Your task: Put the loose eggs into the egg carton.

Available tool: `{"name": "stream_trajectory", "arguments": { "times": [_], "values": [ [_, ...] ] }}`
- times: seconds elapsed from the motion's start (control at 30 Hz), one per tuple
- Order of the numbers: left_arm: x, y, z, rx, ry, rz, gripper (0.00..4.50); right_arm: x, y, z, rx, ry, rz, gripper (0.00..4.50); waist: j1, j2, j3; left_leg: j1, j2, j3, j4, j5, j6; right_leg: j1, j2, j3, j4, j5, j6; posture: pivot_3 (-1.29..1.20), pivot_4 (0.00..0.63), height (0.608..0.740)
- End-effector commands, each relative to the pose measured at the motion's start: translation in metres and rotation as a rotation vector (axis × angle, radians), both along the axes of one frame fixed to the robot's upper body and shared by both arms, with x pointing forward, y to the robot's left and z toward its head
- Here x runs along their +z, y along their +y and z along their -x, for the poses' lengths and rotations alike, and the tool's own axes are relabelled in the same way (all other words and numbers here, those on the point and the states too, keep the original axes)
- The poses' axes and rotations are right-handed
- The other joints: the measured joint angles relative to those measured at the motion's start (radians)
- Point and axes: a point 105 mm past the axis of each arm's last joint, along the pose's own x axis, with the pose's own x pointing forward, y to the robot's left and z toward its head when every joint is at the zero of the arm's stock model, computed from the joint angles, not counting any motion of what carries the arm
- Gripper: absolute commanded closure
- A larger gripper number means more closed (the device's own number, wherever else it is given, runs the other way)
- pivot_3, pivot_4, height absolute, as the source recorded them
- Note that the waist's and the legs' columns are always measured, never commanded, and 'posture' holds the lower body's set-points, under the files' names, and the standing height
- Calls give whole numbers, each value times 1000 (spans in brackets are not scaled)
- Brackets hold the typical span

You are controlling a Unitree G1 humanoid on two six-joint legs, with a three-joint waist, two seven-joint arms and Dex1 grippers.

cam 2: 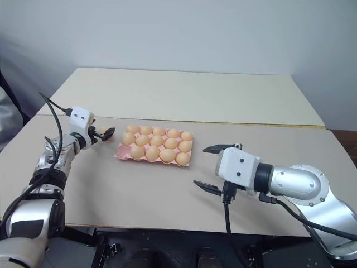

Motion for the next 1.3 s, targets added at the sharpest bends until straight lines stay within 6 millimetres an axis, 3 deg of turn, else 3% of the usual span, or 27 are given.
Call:
{"name": "stream_trajectory", "arguments": {
  "times": [0.03, 0.6, 0.87, 0.97, 1.1, 1.2, 1.3],
  "values": [
    [14, -3, -7, 21, -56, 31, 45, 11, -1, 4, -9, -55, 4, 0, 1, 0, 0, 0, 0, 0, 0, 0, 0, 0, 0, 0, 0, 0, 0, 0, 150, 740],
    [-16, -11, -11, 86, 52, 77, 45, 7, -2, 4, -28, -49, 12, 0, 0, 0, 0, 0, 0, 0, 0, 0, 0, 0, 0, 0, 0, 0, 0, 0, 150, 740],
    [-15, -11, -11, 79, 43, 68, 2555, 10, -2, 2, -35, -64, 3, 0, 0, 0, 0, 0, 0, 0, 0, 0, 0, 0, 0, 0, 0, 0, 0, 0, 150, 740],
    [-14, -11, -10, 55, 43, 33, 2670, 10, -2, 2, -34, -66, 2, 0, 0, 0, 0, 0, 0, 0, 0, 0, 0, 0, 0, 0, 0, 0, 0, 0, 150, 740],
    [1, -8, -8, 20, -18, 25, 2670, 10, -2, 2, -33, -68, 3, 0, -1, 0, 0, 0, 0, 0, 0, 0, 0, 0, 0, 0, 0, 0, 0, 0, 150, 740],
    [25, -18, 9, -231, -114, 62, 2670, 10, -3, 2, -35, -68, 5, 0, -2, 0, 0, 0, 0, 0, 0, 0, 0, 0, 0, 0, 0, 0, 0, 0, 150, 740],
    [35, -30, 37, -463, -157, 32, 2670, 10, -3, 2, -34, -67, 4, 0, -11, 0, 0, 0, 1, 0, -1, 1, -1, -1, 0, 0, 0, 0, 0, 0, 150, 740]
  ]
}}
